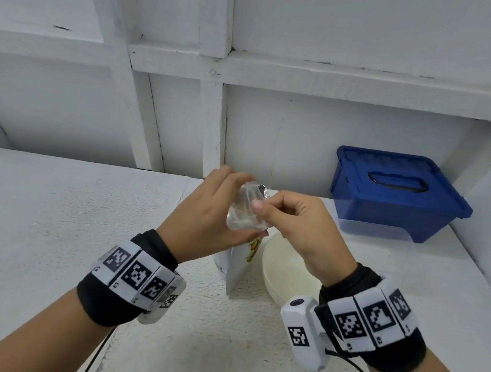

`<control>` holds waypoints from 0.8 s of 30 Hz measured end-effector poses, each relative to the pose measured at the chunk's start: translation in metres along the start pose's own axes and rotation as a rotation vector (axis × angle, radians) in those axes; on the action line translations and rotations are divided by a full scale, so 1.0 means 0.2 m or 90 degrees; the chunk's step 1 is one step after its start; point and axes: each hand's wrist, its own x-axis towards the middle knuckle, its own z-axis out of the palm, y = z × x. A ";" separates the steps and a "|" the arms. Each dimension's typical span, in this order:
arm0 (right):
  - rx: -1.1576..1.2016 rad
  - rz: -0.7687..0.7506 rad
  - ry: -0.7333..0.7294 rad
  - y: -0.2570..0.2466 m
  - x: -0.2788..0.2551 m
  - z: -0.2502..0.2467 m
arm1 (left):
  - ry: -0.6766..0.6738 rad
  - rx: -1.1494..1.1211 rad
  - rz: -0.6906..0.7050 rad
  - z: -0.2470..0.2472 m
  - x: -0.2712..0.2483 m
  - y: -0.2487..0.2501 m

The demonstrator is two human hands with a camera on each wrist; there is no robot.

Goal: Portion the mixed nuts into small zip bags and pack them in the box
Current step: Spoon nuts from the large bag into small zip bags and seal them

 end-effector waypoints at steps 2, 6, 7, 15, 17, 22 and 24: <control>-0.006 -0.006 -0.006 -0.01 -0.01 0.00 | -0.005 -0.024 0.002 0.00 -0.02 0.00; -0.040 -0.002 -0.031 0.00 -0.01 0.00 | -0.018 0.008 -0.030 -0.02 -0.05 0.01; -0.053 0.003 -0.038 0.01 0.00 0.00 | -0.017 0.030 -0.035 -0.02 -0.05 0.01; -0.054 0.022 -0.077 0.04 0.01 0.01 | 0.001 0.068 -0.083 -0.02 -0.11 0.03; -0.048 0.026 -0.075 0.03 0.01 0.01 | 0.012 0.051 -0.084 -0.01 -0.12 0.02; -0.114 0.025 -0.039 0.04 0.01 0.03 | 0.030 0.040 -0.095 -0.01 -0.15 0.00; -0.202 0.016 -0.021 0.05 0.01 0.04 | 0.027 0.051 -0.086 -0.01 -0.15 0.00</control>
